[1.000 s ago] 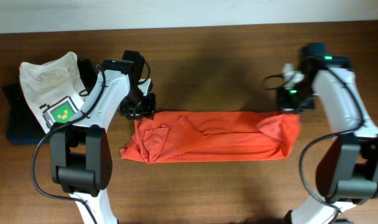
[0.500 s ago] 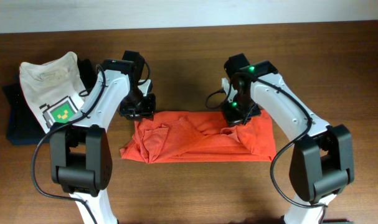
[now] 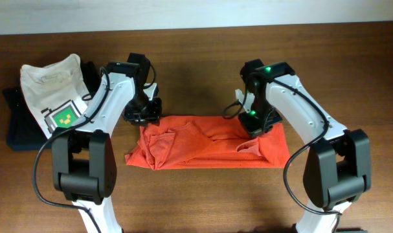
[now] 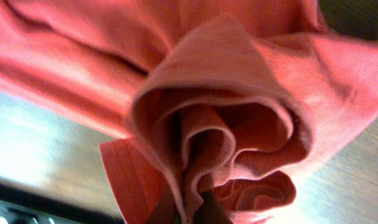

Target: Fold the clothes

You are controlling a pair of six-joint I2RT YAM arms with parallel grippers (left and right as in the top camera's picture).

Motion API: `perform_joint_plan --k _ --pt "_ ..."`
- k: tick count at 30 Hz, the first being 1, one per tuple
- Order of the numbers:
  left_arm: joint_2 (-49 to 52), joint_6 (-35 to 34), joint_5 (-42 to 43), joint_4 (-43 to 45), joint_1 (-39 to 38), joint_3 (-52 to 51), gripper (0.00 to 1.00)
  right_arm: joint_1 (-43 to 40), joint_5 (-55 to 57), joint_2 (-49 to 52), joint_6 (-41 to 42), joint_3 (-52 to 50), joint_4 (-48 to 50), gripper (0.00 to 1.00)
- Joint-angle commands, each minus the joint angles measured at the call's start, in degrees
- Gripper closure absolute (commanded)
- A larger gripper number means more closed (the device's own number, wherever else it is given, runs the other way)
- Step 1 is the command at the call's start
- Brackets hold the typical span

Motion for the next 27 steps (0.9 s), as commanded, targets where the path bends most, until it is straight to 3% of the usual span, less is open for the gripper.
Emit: perform_joint_plan --k 1,6,8,11,12,15,18,20,23,27 --pt "-1.49 -0.31 0.63 -0.11 0.09 0.87 0.64 -1.16 0.74 0.09 -6.49 0.39 -0.15 0.96" --pt "-1.49 -0.31 0.63 -0.2 0.09 0.87 0.64 1.25 -6.05 0.11 -2.16 0.37 4.68 0.95" --pt "-1.46 -0.31 0.61 -0.33 0.09 0.87 0.64 2.84 -6.1 0.11 0.33 0.37 6.14 0.88" --pt "-1.46 -0.31 0.61 -0.33 0.09 0.87 0.64 5.64 -8.85 0.11 1.01 0.37 7.28 0.5" --pt "-1.46 -0.28 0.61 -0.33 0.09 0.87 0.64 5.73 -8.57 0.11 1.01 0.37 7.26 0.5" --pt "-1.46 -0.28 0.61 -0.42 0.09 0.87 0.64 4.87 -5.6 0.11 1.92 0.37 7.15 0.71" --pt "-1.49 -0.28 0.59 -0.9 0.09 0.87 0.64 1.92 10.4 0.11 18.14 0.39 4.76 0.7" --pt "-1.46 -0.28 0.59 -0.98 0.09 0.87 0.64 -0.83 8.72 0.11 17.46 0.33 2.91 0.62" --pt "-1.46 -0.28 0.59 -0.94 0.09 0.87 0.64 -1.75 5.22 0.11 12.96 -1.01 1.64 0.61" --pt "-1.46 -0.28 0.59 -1.53 0.09 0.87 0.64 -2.05 4.7 0.11 17.77 -9.49 9.4 0.61"
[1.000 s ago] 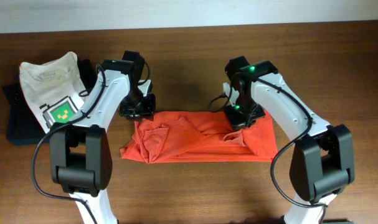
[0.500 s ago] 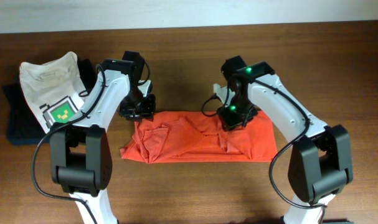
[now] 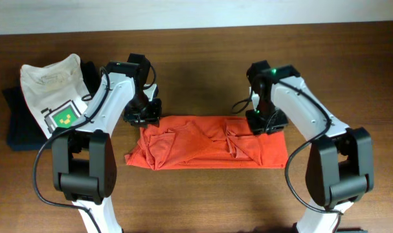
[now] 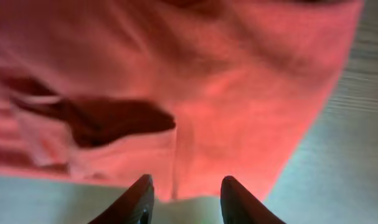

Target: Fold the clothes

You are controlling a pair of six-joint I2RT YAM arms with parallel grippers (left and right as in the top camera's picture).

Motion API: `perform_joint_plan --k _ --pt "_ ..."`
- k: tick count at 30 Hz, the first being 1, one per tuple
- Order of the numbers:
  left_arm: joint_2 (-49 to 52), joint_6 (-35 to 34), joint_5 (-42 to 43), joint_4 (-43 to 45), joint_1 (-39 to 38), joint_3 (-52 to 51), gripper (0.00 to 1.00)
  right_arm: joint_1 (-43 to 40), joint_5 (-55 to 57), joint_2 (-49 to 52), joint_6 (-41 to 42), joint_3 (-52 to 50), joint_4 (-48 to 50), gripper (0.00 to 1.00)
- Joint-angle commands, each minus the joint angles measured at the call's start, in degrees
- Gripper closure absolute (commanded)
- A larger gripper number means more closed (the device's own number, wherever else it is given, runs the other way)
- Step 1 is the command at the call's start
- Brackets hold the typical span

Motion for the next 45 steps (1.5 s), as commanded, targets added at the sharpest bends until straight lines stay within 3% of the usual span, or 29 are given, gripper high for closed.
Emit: perform_joint_plan --k 1,5,7,11,16,20,22,24,26,31,35,37,38,41,44,45 --pt "-1.46 -0.28 0.61 -0.48 0.11 0.83 0.64 0.07 -2.1 0.04 2.49 -5.81 3.39 0.62" --pt "-1.46 -0.28 0.61 -0.44 0.11 0.83 0.64 0.13 -19.02 0.04 -9.22 -9.16 5.51 0.64" --pt "-1.46 -0.28 0.61 -0.46 0.11 0.83 0.64 0.11 -33.88 0.02 -20.2 -9.14 5.01 0.65" --pt "-1.46 -0.28 0.61 -0.48 0.11 0.83 0.64 0.13 -42.82 0.02 -28.39 -9.14 3.13 0.61" --pt "-1.46 -0.28 0.39 -1.2 0.11 0.83 0.63 0.09 -41.53 -0.07 -27.63 -7.5 3.32 0.61" --pt "-1.46 -0.26 -3.45 -4.02 0.13 0.63 0.43 -0.63 -30.21 -3.76 -19.34 -1.84 0.7 0.6" --pt "-1.46 0.46 -6.03 -4.79 0.13 0.0 0.3 -2.25 -13.49 -7.65 -4.96 0.42 -0.35 0.6" --pt "-1.38 2.43 -7.41 -4.39 0.17 -1.25 0.28 -4.7 -7.61 -10.45 0.48 0.42 -2.23 0.59" --pt "-1.09 6.05 -7.8 -1.38 0.17 -4.11 0.28 -6.64 -7.67 -10.8 0.46 0.39 -4.0 0.58" --pt "0.74 6.73 -7.41 3.67 0.15 -10.69 0.29 -6.75 -7.65 -10.8 0.44 0.24 -4.0 0.57" --pt "0.76 9.81 2.45 11.85 -0.02 -17.07 0.3 -6.73 -7.65 -10.8 0.46 0.24 -3.8 0.57" --pt "0.76 9.81 2.62 13.57 -0.63 -18.88 0.37 -6.73 -7.63 -10.8 0.44 0.24 -3.8 0.57" --pt "0.76 9.81 2.64 13.68 -1.01 -19.08 0.48 -6.75 -7.65 -10.8 0.44 0.24 -3.8 0.57" --pt "0.76 9.81 2.56 13.75 -2.27 -19.04 0.96 -6.75 -6.16 -10.8 0.44 0.24 -3.78 0.57" --pt "0.68 8.85 0.72 12.22 -1.51 -16.61 0.99 -6.75 -1.38 -10.8 0.44 0.24 -3.69 0.56" --pt "0.66 5.64 -4.07 9.73 -0.61 -13.92 1.0 -6.97 0.42 -10.8 0.44 0.24 -3.41 0.53"
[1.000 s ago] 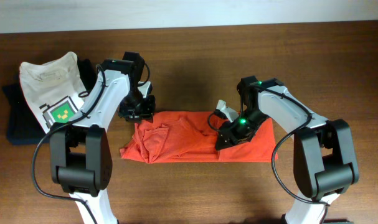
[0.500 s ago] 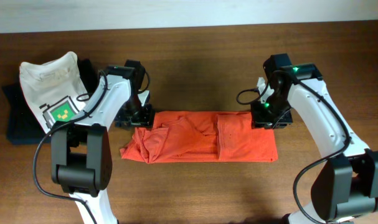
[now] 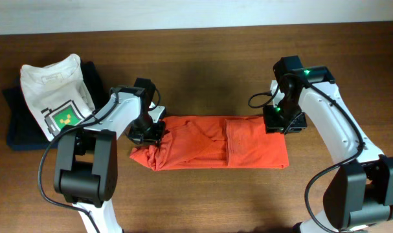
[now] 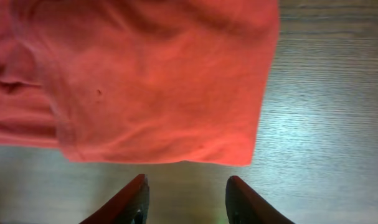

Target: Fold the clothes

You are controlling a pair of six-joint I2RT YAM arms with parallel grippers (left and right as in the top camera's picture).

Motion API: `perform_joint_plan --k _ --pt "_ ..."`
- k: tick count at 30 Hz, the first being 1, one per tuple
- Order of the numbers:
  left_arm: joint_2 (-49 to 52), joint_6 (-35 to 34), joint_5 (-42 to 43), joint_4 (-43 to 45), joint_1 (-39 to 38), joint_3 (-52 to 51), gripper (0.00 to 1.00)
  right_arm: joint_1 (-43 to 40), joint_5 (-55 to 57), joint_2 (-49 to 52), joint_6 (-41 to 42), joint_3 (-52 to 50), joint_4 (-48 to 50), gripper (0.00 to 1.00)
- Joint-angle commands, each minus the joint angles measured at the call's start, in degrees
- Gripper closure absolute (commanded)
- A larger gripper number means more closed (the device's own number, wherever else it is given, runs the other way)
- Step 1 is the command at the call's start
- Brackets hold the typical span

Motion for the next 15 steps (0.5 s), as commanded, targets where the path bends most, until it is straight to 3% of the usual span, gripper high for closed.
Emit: perform_joint_plan --k 1,6,9,12,15 --pt "1.57 -5.2 -9.14 -6.62 2.4 7.28 1.0 -0.9 6.16 -0.55 0.17 0.44 0.96 0.51" --pt "1.25 -7.8 -16.39 -19.17 6.54 25.05 1.0 -5.68 6.01 -0.55 -1.29 0.44 2.29 0.48" --pt "1.25 -8.13 -11.65 -24.37 4.5 30.23 1.0 -7.52 6.01 -0.46 -1.77 0.44 2.6 0.47" --pt "1.27 -8.15 -3.61 -24.85 -3.67 30.25 1.0 -7.87 5.99 -0.44 -2.45 0.44 2.56 0.47" --pt "1.27 -12.22 -3.26 -22.16 -14.27 30.25 0.99 -7.87 5.99 -0.44 -2.45 0.44 2.54 0.47"
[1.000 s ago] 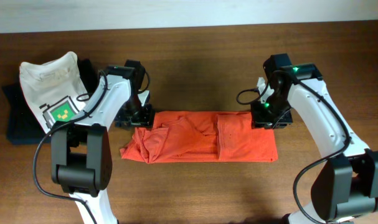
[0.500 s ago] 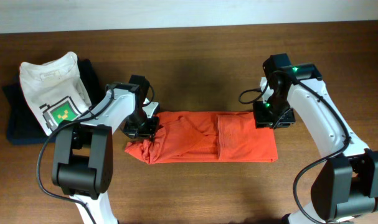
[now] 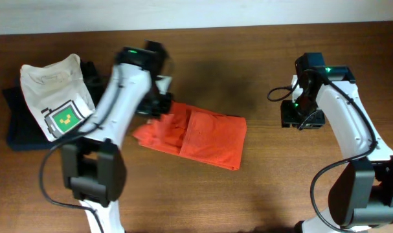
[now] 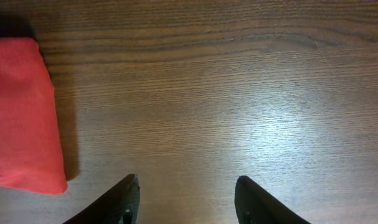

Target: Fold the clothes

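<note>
The orange-red garment (image 3: 199, 137) lies folded and slanted on the table's middle. In the right wrist view its right end (image 4: 20, 112) shows at the left edge of the picture. My left gripper (image 3: 158, 105) is at the garment's upper left corner and appears shut on the cloth; the arm is blurred and hides the jaws. My right gripper (image 3: 302, 118) hangs open over bare wood to the right of the garment, apart from it. Its dark fingertips (image 4: 127, 194) have nothing between them.
A white shirt with a green pixel print (image 3: 54, 90) lies on a stack of dark folded clothes (image 3: 15, 126) at the far left. The brown wooden table (image 3: 280, 188) spreads around the garment.
The garment now lies further left, shorter and slanted. My left gripper is at its upper left corner, no longer its left edge. My right gripper is further right, off the cloth.
My right gripper first held a bunched piece of the garment's right side. Then it stood open over that side, which lay flat. Later the garment was a neat strip with my right gripper open at its right edge. Now the left gripper has shifted the garment leftward.
</note>
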You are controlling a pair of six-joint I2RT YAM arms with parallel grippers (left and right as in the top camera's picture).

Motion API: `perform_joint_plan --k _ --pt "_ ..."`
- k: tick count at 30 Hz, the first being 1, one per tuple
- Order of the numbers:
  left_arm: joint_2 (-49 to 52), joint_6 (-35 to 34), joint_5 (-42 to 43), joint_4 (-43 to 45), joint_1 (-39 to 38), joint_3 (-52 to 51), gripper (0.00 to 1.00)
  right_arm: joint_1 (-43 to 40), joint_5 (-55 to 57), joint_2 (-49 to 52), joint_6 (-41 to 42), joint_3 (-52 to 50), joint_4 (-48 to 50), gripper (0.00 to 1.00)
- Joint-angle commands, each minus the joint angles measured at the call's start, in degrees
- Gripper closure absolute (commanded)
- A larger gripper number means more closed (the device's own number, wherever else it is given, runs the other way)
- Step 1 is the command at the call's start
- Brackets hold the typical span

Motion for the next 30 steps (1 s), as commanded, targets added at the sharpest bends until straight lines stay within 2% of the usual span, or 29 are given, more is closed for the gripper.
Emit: perform_joint_plan --k 1,5,11,15,16,19,20,22,26,27,30 --pt "-0.13 -3.82 3.17 3.32 -10.25 0.85 1.0 -0.26 0.9 -0.42 -0.5 0.44 -0.13 0.47" --pt "1.31 -5.11 2.93 7.02 -19.61 0.85 0.99 -0.26 0.87 -0.42 -0.63 0.44 -0.72 0.47" --pt "4.85 -5.51 3.69 8.28 -22.27 0.85 0.98 -0.15 0.63 -0.42 -0.63 0.44 -0.76 0.47" --pt "5.25 -5.49 7.78 11.26 -22.67 0.85 0.81 -0.15 0.48 -0.42 -0.63 0.44 -0.68 0.47" --pt "5.25 -5.49 11.02 13.27 -22.67 0.85 0.7 -0.15 0.48 -0.42 -0.63 0.44 -0.66 0.47" --pt "5.25 -5.2 18.78 16.59 -22.67 0.85 0.63 -0.15 0.48 -0.42 -0.63 0.44 -0.66 0.45" --pt "5.22 -3.08 20.39 16.59 -22.6 0.85 0.62 -0.13 0.44 -0.42 -0.63 0.44 -0.68 0.43" --pt "5.2 1.75 19.17 12.96 -21.4 2.64 0.62 -0.09 -1.46 -0.42 -0.68 0.44 -0.66 0.39" --pt "3.93 1.84 6.67 1.2 -13.49 12.96 0.63 -0.09 -16.87 -0.37 -9.99 0.44 -0.7 0.34" --pt "3.76 1.79 6.51 -0.46 -9.29 15.78 0.63 0.33 -23.63 -0.2 -11.56 0.44 -0.66 0.33" --pt "4.2 0.52 6.54 0.24 -1.97 16.0 0.6 3.78 -32.65 0.7 -15.3 0.37 -0.2 0.33"
